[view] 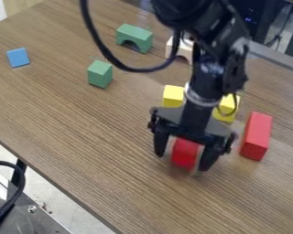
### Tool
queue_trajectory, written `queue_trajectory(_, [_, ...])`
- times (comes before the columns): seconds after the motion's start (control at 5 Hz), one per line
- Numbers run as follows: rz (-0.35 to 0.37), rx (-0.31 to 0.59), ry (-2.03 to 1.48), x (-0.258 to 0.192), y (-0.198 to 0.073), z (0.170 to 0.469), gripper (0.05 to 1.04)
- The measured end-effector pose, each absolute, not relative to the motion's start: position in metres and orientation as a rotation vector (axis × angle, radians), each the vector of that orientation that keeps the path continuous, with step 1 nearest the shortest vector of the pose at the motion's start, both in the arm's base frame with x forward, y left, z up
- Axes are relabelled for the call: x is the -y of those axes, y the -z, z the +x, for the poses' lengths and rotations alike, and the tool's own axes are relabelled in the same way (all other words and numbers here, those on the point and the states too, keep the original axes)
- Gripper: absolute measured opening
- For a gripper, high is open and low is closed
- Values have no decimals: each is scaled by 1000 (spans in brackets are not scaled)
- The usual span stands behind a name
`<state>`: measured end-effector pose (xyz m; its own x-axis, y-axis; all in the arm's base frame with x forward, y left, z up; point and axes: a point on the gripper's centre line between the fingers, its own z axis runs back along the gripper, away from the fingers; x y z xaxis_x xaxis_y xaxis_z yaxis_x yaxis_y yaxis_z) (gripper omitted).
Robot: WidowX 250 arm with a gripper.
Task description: Remove the red cube from the green arc top and placed it on the table
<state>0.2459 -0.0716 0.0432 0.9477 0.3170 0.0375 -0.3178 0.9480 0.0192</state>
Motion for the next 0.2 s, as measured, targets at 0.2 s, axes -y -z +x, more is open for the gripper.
queue_trajectory(0.2, [0, 133, -309, 75, -81, 259, 999])
